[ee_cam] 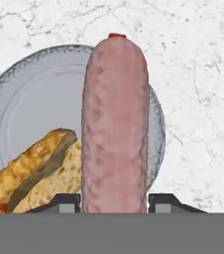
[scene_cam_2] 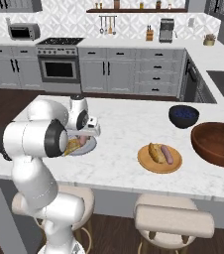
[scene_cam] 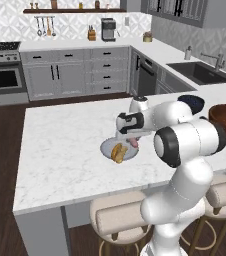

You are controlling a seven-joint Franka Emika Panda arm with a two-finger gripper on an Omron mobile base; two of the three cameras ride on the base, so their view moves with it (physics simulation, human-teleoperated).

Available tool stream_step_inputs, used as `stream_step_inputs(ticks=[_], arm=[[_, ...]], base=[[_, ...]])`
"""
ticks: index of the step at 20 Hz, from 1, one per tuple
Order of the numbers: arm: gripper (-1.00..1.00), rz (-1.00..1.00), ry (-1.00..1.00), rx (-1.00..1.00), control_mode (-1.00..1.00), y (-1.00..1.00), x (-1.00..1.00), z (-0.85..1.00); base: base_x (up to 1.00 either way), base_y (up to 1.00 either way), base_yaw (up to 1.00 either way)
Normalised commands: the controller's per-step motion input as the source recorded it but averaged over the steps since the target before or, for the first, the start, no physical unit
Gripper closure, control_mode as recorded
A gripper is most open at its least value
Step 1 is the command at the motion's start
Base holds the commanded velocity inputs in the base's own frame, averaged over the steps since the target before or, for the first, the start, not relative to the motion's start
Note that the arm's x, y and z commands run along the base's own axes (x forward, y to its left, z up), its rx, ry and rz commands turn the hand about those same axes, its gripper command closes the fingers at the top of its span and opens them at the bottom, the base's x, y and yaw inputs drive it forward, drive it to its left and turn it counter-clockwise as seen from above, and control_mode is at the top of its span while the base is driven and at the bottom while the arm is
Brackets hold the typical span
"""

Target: Place one bun and one sausage from the bowl on each plate.

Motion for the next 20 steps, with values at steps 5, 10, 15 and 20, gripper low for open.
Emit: stream_step_inputs(ticks=[5,10,15,20], arm=[[1.00,0.00,0.01,0.00,-1.00,0.00,0.91,-0.58],[1.00,0.00,0.06,0.02,-1.00,-0.07,-0.09,-0.44],[-1.00,-0.03,0.01,0.00,-1.00,0.00,-0.47,-0.05],[-1.00,0.00,-0.02,0.00,-1.00,0.00,-0.09,0.11]], base=[[0.00,0.00,0.00],[0.00,0.00,0.00],[0.00,0.00,0.00],[0.00,0.00,0.00]])
